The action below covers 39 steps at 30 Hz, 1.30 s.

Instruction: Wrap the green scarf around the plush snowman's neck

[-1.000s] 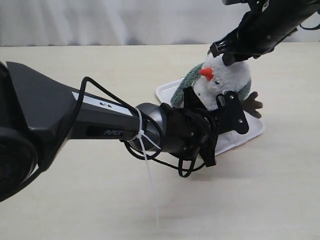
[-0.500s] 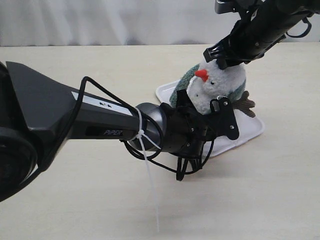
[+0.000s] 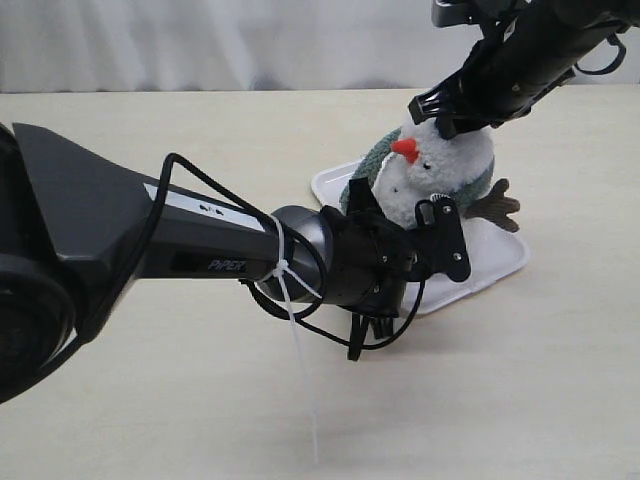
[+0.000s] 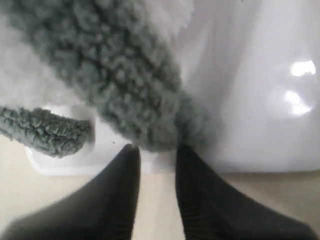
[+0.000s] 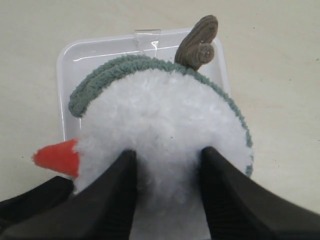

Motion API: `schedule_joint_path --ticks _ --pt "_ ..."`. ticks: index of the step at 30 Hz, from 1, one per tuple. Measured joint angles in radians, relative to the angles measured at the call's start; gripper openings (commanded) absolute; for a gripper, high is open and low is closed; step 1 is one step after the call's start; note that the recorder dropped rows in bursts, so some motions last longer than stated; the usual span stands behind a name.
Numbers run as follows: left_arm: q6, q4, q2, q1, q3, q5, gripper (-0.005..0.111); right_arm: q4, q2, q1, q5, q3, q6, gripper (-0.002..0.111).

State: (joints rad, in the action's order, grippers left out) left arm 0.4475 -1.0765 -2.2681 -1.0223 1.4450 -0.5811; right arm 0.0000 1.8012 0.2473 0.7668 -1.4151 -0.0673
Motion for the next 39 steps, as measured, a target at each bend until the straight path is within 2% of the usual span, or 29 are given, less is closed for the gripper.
schedule_joint_path --ticks 1,3,10,22,31,39 --pt "0.0 0.0 0.002 0.0 0.0 -0.008 0.066 0.0 -0.004 0.0 0.003 0.0 0.0 0.039" --pt "0.0 -0.006 0.009 0.0 0.0 -0.032 0.071 0.0 -0.006 0.0 0.013 0.0 0.0 0.039" --pt "0.0 0.003 0.003 0.0 0.0 -0.147 0.07 0.007 -0.022 0.0 0.035 -0.008 0.0 0.039" --pt "0.06 0.017 0.141 0.0 -0.003 -0.143 0.07 0.057 -0.167 0.0 0.074 -0.012 -0.029 0.039" --pt "0.13 0.01 0.311 0.0 -0.173 -0.044 0.07 0.049 -0.328 0.0 0.082 -0.012 -0.029 0.039" --pt "0.236 -0.036 0.587 0.0 -0.339 0.11 0.07 0.055 -0.484 0.0 0.084 0.034 -0.031 0.039"
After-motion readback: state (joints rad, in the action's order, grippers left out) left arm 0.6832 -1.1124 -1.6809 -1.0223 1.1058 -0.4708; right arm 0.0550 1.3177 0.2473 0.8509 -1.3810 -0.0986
